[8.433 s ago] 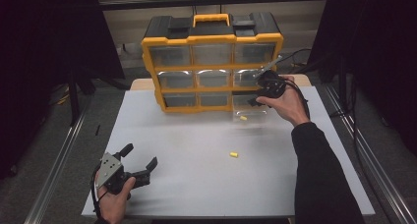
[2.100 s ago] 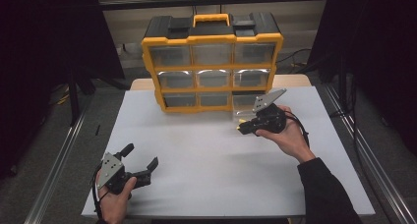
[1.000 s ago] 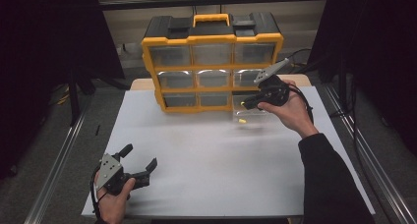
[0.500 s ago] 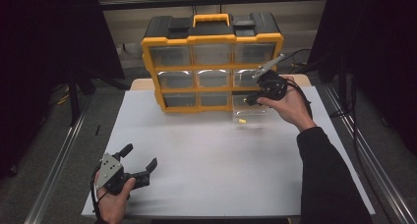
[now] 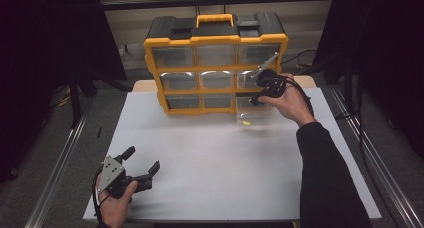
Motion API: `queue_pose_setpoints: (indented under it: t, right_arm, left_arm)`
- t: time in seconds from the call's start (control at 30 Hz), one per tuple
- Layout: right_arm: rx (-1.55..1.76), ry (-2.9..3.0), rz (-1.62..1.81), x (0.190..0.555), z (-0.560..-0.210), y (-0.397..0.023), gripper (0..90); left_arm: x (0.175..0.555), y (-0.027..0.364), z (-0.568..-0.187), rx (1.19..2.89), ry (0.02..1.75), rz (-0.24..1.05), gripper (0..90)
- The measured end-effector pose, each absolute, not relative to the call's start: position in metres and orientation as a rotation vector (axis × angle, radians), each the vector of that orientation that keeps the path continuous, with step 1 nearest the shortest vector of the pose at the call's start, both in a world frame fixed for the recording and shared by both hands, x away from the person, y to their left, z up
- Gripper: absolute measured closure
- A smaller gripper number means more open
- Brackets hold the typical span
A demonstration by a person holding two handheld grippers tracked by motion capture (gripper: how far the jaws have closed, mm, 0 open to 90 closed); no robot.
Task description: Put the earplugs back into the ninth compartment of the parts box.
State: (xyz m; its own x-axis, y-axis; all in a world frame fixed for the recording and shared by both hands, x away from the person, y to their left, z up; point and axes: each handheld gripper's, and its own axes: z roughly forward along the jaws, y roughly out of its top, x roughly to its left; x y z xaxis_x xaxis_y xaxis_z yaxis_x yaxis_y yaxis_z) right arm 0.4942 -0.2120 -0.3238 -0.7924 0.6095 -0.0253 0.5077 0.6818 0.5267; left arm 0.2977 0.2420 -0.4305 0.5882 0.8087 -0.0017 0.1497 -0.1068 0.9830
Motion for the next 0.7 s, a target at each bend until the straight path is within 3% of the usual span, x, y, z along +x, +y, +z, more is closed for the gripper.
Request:
queue_pose_setpoints:
  t: [0.53, 0.7]
  right_arm:
    - [0.928, 2.710, 0.717, 0.504, -0.342, -0.214, 78.7]
    - [0.927, 2.687, 0.706, 0.505, -0.343, -0.212, 71.4]
  left_arm:
    - [0.299, 0.242, -0.431, 1.611, 0.817, 0.681, 3.8]
    - [0.299, 0.242, -0.431, 1.614, 0.815, 0.679, 3.8]
